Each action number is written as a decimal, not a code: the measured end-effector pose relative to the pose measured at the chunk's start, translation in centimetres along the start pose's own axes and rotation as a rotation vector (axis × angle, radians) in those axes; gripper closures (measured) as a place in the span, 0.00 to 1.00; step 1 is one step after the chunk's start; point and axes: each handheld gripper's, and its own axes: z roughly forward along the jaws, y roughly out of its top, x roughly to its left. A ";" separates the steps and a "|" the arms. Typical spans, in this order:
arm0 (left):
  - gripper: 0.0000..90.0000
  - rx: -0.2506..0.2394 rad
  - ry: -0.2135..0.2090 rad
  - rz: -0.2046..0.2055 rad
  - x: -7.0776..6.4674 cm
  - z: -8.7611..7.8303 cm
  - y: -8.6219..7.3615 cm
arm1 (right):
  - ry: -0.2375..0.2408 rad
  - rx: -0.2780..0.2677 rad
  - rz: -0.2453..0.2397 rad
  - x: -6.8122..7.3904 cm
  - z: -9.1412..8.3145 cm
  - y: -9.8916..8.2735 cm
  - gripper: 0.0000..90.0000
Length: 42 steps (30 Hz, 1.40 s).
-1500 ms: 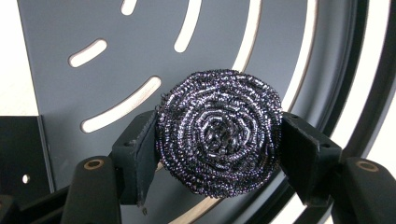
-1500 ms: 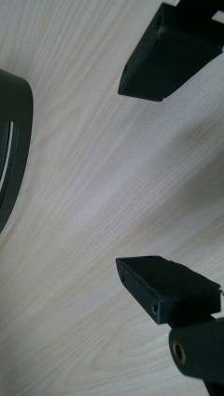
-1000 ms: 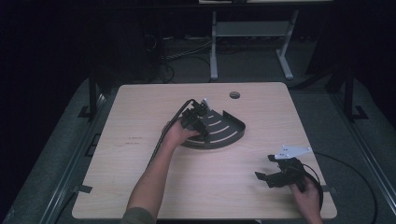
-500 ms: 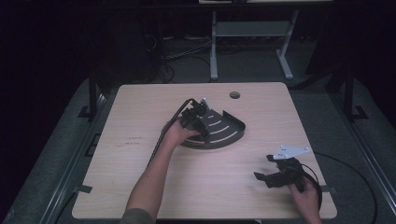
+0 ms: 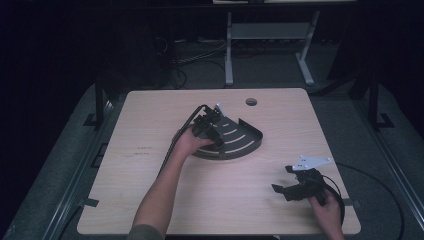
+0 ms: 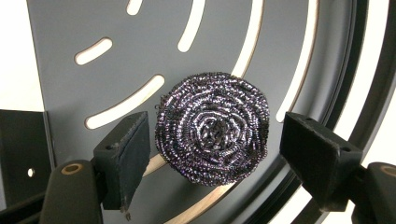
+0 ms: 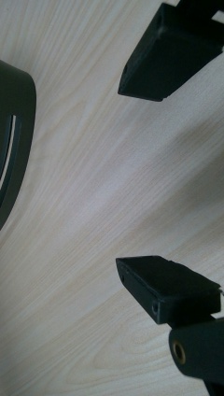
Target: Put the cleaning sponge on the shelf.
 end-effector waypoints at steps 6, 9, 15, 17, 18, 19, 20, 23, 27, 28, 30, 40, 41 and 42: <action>0.27 -0.004 0.003 -0.005 0.1 -0.4 -0.1 | 0.000 -0.003 -0.007 0.1 0.1 0.1 0.15; 0.27 -0.009 -0.001 -0.003 0.0 -0.5 -0.1 | 0.001 0.000 -0.005 0.1 0.1 0.2 0.15; 0.27 -0.007 -0.005 0.008 -0.3 -0.6 -0.1 | -0.003 -0.002 -0.007 0.0 0.1 0.2 0.15; 0.27 0.000 -0.004 0.010 -0.3 -0.7 -0.1 | -0.004 -0.004 -0.007 0.0 0.1 0.2 0.15; 0.27 -0.001 -0.007 0.007 -0.3 -0.7 -0.1 | -0.004 -0.004 -0.006 0.1 0.0 0.2 0.15; 0.27 -0.001 -0.008 0.007 -0.3 -0.8 -0.2 | -0.004 -0.004 -0.006 0.0 0.0 0.1 0.15; 0.27 -0.001 -0.008 0.004 -0.3 -0.8 -0.2 | -0.004 -0.003 -0.008 0.0 0.1 0.1 0.15; 0.26 -0.003 -0.004 0.004 -0.4 -1.1 -0.3 | -0.002 -0.002 -0.012 0.1 0.1 0.2 0.15; 0.26 -0.011 -0.004 0.006 -0.5 -1.5 -0.4 | -0.001 0.000 -0.010 0.1 0.1 0.2 0.15; 0.26 -0.014 -0.001 0.009 -0.6 -1.6 -0.5 | 0.000 -0.001 -0.007 0.1 0.1 0.2 0.15; 0.26 -0.013 -0.002 0.010 -0.6 -1.8 -0.6 | 0.000 -0.002 -0.005 0.1 0.1 0.2 0.15; 0.26 -0.041 -0.003 0.019 -1.1 -2.9 -1.2 | -0.001 0.008 -0.004 0.3 0.1 0.3 0.15; 0.26 -0.045 -0.003 0.021 -1.2 -3.0 -1.2 | -0.005 0.010 -0.010 0.3 0.1 0.3 0.15; 0.26 -0.047 -0.007 0.023 -1.2 -3.2 -1.3 | -0.004 0.011 -0.010 0.3 0.1 0.3 0.15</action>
